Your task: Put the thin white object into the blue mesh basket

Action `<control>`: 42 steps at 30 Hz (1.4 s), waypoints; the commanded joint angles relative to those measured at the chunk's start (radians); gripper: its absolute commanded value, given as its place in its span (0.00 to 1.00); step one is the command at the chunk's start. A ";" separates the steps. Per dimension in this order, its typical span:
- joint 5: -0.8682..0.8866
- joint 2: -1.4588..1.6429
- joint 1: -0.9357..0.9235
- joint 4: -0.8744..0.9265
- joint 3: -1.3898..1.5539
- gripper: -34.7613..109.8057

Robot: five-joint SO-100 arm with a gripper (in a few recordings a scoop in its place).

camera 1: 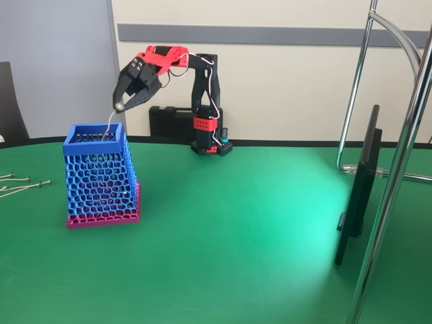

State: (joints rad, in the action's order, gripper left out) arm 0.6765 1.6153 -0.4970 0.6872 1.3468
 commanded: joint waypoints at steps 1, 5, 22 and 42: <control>0.089 0.081 -0.026 -0.034 0.064 0.24; 0.098 0.158 -0.072 -0.121 0.186 0.28; -0.153 0.499 -0.170 -0.360 0.566 0.39; -0.577 1.023 0.222 -0.331 1.181 0.37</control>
State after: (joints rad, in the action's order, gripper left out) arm 0.1350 2.5863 -0.3114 0.3728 2.4881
